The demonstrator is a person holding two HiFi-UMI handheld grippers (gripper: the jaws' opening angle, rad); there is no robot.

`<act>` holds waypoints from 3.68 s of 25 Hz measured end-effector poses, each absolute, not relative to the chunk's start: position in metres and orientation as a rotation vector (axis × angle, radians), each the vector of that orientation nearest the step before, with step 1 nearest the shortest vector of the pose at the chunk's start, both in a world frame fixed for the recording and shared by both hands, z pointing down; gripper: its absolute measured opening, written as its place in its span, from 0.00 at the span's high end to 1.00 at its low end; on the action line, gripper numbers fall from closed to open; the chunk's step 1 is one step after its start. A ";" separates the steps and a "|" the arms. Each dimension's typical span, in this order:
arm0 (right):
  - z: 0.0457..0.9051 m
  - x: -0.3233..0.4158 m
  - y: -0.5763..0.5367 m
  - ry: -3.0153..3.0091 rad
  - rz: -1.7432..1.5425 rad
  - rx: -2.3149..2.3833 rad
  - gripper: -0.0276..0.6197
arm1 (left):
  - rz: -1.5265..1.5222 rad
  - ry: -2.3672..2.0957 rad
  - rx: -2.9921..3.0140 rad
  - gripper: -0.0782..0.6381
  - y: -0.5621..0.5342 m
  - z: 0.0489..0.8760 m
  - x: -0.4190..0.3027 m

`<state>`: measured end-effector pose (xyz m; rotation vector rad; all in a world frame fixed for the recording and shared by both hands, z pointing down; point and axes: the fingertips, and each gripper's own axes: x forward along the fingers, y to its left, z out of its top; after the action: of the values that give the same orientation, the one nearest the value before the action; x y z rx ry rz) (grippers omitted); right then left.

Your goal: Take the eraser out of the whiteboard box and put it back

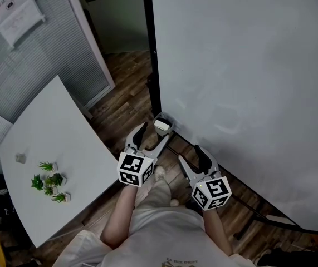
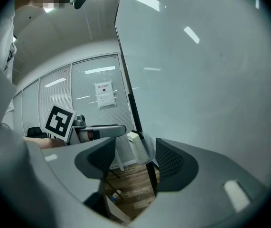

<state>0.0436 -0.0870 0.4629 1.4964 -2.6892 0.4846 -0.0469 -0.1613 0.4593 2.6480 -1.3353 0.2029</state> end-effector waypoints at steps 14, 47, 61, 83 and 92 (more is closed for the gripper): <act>0.477 0.043 -0.108 -2.646 0.529 1.504 0.54 | 0.269 -1.289 2.671 0.45 -0.187 0.480 -0.033; 0.494 0.053 -0.125 -2.602 0.590 1.498 0.55 | 0.268 -1.346 2.719 0.52 -0.211 0.489 -0.015; 0.493 0.056 -0.123 -2.608 0.609 1.514 0.55 | 0.266 -1.366 2.724 0.51 -0.210 0.490 -0.016; 0.490 0.056 -0.115 -2.621 0.606 1.524 0.56 | 0.279 -1.363 2.734 0.52 -0.206 0.486 -0.019; 0.483 0.056 -0.112 -2.628 0.584 1.535 0.56 | 0.269 -1.367 2.747 0.52 -0.202 0.478 -0.020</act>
<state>0.0559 -0.1117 0.4831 1.5354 -2.6275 0.5837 -0.0203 -0.2024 0.4779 2.7467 -1.3674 0.2685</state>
